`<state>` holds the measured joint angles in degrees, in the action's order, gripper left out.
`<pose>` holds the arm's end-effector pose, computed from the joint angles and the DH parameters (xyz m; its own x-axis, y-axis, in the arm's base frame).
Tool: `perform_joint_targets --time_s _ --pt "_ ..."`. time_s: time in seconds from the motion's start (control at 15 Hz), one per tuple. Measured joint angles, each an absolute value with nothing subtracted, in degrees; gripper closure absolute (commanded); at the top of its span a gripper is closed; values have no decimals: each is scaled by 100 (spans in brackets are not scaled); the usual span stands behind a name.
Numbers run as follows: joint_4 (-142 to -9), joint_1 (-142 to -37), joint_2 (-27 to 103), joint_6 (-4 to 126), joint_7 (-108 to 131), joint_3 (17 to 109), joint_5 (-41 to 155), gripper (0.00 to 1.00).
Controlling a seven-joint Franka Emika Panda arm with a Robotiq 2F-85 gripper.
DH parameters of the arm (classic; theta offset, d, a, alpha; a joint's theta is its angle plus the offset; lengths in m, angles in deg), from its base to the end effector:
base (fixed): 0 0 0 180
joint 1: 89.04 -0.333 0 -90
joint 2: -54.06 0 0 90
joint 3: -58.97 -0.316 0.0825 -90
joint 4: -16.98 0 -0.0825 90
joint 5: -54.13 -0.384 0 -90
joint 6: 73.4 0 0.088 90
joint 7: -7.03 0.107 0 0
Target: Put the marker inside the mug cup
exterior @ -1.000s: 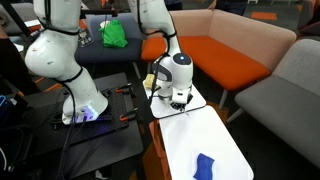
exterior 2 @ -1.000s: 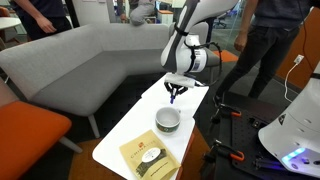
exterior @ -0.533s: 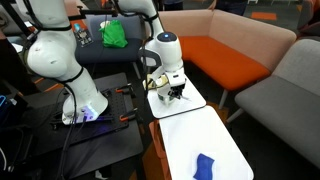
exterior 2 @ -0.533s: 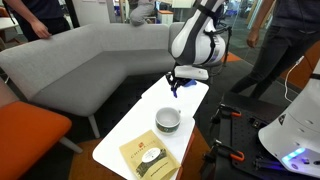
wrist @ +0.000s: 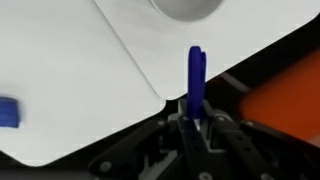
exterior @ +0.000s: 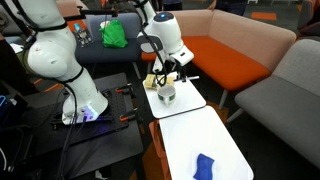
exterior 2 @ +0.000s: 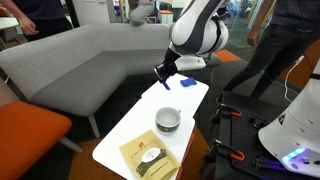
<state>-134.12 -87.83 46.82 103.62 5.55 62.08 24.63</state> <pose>0.4435 -0.0746 0.2329 0.8011 -0.5287 0.2805 -0.5011 -0.8488 -0.1687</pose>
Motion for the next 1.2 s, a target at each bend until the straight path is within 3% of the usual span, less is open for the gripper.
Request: perform_joint_targets --time_s 0.07,0.13,0.73,0.8,1.2 --pt "-13376 -8740 4763 10362 267 6079 2429 96" --pt "-13328 -8685 4844 10360 -56 5927 2337 85" --pt "-13199 -8483 5016 10292 -963 5553 1931 85" --pt "-13199 -8483 5016 10292 -963 5551 1931 96" --pt "-12749 -8340 5020 10012 -2786 5172 842 96"
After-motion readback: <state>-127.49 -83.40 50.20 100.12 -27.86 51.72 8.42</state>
